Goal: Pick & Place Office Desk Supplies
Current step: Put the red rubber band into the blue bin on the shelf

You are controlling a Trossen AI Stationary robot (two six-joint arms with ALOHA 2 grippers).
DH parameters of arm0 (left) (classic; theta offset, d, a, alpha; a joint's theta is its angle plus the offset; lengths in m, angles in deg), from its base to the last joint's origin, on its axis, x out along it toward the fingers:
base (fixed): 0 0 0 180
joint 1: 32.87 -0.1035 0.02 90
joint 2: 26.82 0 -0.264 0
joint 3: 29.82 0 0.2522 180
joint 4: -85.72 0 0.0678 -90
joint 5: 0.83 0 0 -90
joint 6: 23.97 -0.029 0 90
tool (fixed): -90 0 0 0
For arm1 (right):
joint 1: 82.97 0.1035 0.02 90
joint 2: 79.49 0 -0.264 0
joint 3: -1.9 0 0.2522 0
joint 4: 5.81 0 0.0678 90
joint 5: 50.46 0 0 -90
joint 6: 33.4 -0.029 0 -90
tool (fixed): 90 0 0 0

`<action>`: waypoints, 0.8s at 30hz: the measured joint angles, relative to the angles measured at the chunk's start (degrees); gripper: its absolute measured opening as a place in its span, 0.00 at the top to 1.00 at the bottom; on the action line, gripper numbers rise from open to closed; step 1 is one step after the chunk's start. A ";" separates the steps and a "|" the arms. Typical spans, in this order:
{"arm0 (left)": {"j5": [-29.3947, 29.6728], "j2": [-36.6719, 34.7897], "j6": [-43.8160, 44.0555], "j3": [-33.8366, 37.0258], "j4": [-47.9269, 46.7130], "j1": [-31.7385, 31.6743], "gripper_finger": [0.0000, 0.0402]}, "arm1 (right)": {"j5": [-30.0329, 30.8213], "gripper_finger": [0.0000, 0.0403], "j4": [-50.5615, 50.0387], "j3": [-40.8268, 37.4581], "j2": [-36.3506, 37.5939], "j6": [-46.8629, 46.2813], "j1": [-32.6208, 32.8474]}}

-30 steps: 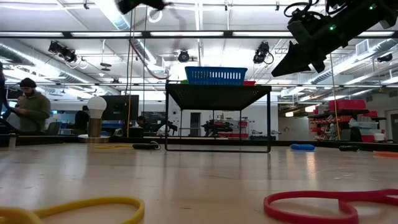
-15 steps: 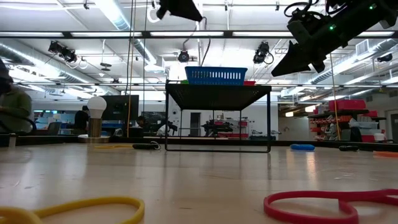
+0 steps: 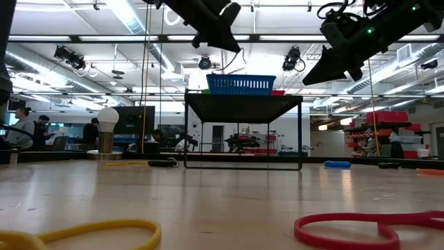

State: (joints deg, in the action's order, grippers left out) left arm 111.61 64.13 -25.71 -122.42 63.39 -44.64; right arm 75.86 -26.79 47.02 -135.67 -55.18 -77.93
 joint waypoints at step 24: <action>-3.89 2.56 4.48 -2.60 -4.74 -0.53 0.99 | 0.02 0.98 0.16 0.02 0.00 -0.22 0.00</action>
State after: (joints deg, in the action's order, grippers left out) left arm 107.72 66.69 -21.24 -125.02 58.65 -45.16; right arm 75.88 -26.63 47.04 -135.67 -55.40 -77.93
